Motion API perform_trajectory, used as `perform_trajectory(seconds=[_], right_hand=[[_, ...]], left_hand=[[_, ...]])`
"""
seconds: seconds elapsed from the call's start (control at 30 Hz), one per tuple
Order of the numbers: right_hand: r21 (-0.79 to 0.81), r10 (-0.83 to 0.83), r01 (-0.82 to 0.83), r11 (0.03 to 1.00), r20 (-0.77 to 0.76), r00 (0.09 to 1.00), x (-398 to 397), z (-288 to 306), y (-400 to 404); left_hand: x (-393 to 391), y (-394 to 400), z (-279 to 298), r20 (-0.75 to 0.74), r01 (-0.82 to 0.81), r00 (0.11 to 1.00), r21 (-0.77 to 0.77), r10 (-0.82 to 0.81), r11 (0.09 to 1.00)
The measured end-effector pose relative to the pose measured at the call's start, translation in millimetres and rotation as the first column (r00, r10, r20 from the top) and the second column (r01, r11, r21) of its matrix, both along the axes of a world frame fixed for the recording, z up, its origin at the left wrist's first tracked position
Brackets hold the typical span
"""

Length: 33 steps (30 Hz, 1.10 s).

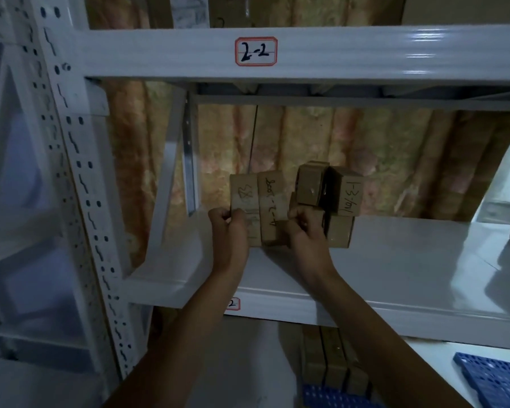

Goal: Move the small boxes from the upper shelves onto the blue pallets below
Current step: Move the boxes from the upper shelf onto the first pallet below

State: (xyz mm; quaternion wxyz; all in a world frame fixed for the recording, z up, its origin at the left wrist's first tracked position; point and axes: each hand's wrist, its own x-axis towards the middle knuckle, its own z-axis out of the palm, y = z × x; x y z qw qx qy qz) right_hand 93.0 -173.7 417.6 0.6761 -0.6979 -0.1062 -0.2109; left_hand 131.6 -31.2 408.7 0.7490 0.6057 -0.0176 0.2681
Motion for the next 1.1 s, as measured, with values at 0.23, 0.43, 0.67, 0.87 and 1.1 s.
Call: perform_trajectory(seconds=[0.23,0.43,0.67,0.87,1.1], right_hand=[[0.004,0.031,-0.031,1.0,-0.066,0.997,2,-3,-1],[0.024,0.018,-0.019,1.0,0.031,0.999,-8,2,-1],[0.092,0.023,-0.035,0.995,0.126,0.992,-44,7,-11],[0.054,-0.037,0.028,0.998,0.174,0.984,-98,-4,-51],[0.044,-0.054,0.046,0.998,0.205,0.977,-169,-9,-116]], left_hand=[[-1,3,-1,-0.018,0.035,0.999,-0.04,-0.036,0.999],[-13,0,2,0.173,-0.041,0.985,0.087,0.025,0.995],[-46,-13,8,0.266,0.012,0.963,0.068,-0.029,0.998],[-105,-58,1,0.296,0.046,0.955,-0.026,-0.036,0.999],[-174,-120,2,0.295,0.048,0.954,0.013,-0.05,0.999]])
